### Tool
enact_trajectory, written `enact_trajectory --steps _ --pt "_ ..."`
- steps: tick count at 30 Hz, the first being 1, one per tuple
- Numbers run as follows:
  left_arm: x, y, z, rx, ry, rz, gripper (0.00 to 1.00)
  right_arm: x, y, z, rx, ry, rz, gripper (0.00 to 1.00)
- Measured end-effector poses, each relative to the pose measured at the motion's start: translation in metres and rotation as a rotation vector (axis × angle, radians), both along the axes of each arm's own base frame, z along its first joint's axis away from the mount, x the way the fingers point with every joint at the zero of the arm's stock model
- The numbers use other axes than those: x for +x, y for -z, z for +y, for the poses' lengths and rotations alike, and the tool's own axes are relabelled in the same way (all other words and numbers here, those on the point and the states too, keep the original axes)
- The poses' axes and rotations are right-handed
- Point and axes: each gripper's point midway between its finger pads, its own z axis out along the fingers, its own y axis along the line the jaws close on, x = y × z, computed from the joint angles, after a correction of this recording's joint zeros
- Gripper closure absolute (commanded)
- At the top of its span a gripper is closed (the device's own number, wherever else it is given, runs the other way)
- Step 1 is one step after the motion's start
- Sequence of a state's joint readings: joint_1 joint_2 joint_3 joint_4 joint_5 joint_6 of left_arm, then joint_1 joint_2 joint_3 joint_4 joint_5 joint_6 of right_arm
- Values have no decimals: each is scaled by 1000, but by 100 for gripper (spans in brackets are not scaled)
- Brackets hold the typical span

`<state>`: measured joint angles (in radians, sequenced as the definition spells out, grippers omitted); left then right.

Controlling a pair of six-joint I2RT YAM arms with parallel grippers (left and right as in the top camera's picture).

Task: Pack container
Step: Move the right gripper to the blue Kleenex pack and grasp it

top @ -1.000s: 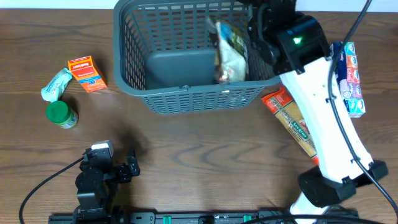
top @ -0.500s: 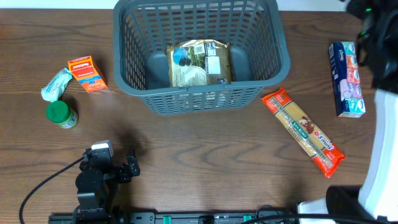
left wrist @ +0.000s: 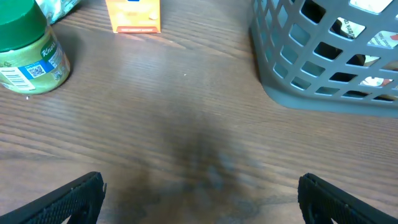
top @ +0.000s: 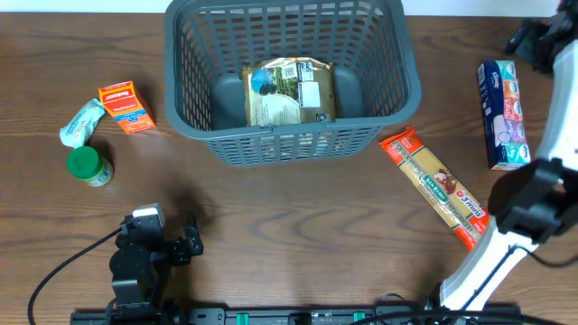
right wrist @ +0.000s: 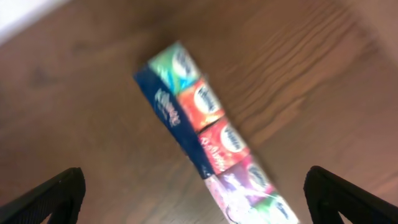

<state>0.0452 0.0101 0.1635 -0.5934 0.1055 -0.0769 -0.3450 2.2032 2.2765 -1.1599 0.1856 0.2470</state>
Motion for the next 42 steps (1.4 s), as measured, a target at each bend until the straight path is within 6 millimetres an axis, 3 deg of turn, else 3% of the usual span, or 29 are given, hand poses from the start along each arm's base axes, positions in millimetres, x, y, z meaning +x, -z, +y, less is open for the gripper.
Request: enact_trajectory --steps 6,9,13,27,42 --pt "0 0 0 0 -1 0 1 6 86 5 115 -52 144 3" --pt "0 0 0 0 0 0 1 4 116 3 147 -56 195 1" --pt "0 0 0 0 0 0 1 -1 140 -4 168 -46 237 1" --pt "0 0 0 0 0 0 1 -17 156 -35 128 11 284 4" --pt "0 0 0 0 0 0 1 -16 163 -32 143 -36 292 51"
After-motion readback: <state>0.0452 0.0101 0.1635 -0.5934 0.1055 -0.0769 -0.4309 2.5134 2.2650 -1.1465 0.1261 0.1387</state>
